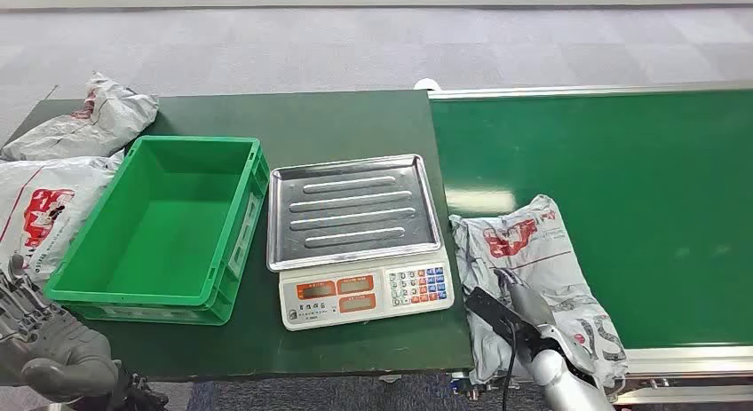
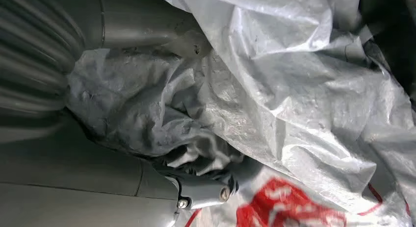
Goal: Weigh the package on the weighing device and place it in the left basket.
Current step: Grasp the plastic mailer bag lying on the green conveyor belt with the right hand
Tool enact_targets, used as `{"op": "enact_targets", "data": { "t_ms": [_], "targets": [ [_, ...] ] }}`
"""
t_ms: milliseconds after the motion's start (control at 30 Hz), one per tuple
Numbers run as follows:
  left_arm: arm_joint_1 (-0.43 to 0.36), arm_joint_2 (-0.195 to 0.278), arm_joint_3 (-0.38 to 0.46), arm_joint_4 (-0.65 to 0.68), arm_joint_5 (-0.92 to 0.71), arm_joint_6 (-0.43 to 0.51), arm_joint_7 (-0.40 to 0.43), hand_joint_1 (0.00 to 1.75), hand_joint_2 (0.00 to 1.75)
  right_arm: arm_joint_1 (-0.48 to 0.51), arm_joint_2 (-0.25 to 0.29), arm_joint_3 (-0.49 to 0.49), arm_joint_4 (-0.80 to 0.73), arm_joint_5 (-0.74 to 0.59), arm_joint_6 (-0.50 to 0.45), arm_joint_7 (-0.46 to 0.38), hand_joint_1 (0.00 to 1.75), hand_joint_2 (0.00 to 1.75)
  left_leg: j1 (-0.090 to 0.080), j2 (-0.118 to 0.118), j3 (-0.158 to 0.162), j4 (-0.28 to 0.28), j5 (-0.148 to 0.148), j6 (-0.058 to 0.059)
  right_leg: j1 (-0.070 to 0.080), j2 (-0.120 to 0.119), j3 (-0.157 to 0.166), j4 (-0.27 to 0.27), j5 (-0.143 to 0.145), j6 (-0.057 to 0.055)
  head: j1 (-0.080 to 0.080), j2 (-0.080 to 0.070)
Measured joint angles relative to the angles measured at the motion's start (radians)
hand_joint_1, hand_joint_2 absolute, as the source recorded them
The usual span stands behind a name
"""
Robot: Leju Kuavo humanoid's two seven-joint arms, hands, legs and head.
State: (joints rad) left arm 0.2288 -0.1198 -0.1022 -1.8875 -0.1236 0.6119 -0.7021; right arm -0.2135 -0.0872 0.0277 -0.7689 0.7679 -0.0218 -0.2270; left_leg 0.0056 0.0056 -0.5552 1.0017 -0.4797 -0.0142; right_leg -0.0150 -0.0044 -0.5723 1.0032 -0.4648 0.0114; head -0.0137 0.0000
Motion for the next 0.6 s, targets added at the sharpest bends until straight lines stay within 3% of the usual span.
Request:
{"op": "enact_targets", "data": {
  "t_ms": [400, 600],
  "targets": [
    [0.019, 0.000, 0.000, -0.008, 0.000, 0.000, -0.001, 0.00, 0.00, 0.020, 0.009, 0.000, -0.043, 0.015, -0.022, 0.016, 1.75, 1.75, 0.000, 0.000, 0.001, 0.000, 0.000, 0.000, 0.000, -0.001, 0.001, 0.000, 0.000, 0.000, 0.000, 0.000],
    [0.029, -0.002, 0.003, -0.017, -0.003, -0.019, 0.000, 0.00, 0.00, 0.080, 0.022, -0.004, -0.137, 0.090, -0.113, 0.077, 1.75, 1.75, 0.000, -0.001, 0.000, 0.000, 0.000, 0.000, 0.000, -0.002, 0.001, 0.000, 0.000, 0.000, 0.000, 0.000]
  ]
}}
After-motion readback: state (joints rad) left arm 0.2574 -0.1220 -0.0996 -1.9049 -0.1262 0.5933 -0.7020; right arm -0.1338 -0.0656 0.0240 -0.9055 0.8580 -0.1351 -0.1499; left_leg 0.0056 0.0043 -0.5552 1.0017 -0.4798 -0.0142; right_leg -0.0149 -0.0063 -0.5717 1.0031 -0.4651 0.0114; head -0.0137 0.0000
